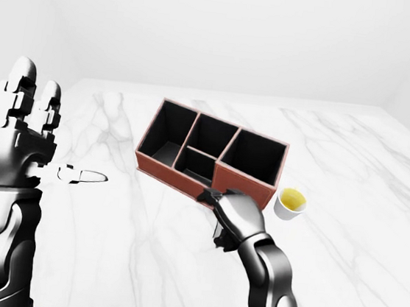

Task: Pick up the book and place it in the right compartment of the caddy.

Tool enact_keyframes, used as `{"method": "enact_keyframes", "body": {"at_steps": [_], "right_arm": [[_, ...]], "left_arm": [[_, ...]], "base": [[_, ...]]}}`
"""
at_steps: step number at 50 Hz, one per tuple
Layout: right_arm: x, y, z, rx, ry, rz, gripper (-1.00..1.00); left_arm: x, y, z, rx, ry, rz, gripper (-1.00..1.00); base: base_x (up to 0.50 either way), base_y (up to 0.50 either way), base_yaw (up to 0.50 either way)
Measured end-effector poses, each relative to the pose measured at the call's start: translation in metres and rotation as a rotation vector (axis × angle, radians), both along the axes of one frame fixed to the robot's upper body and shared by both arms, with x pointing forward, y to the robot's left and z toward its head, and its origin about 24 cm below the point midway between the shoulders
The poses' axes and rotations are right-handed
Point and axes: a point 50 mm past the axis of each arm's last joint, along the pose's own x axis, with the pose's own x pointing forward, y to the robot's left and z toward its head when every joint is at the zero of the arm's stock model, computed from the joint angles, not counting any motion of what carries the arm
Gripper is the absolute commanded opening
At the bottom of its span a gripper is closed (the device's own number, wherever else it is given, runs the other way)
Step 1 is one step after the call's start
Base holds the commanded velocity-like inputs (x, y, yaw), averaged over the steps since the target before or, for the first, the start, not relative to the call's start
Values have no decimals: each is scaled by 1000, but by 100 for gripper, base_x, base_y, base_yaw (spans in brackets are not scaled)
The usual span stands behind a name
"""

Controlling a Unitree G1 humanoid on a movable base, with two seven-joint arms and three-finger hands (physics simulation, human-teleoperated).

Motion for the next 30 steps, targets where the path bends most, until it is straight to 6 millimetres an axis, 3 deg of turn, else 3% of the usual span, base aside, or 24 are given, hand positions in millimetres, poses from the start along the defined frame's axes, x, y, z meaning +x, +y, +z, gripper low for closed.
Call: {"method": "enact_keyframes", "body": {"at_steps": [30], "right_arm": [[8,-6,-10,-66,31,-33,15]], "left_arm": [[0,1,0,-3,0,3,100]], "base": [[0,0,0]]}}
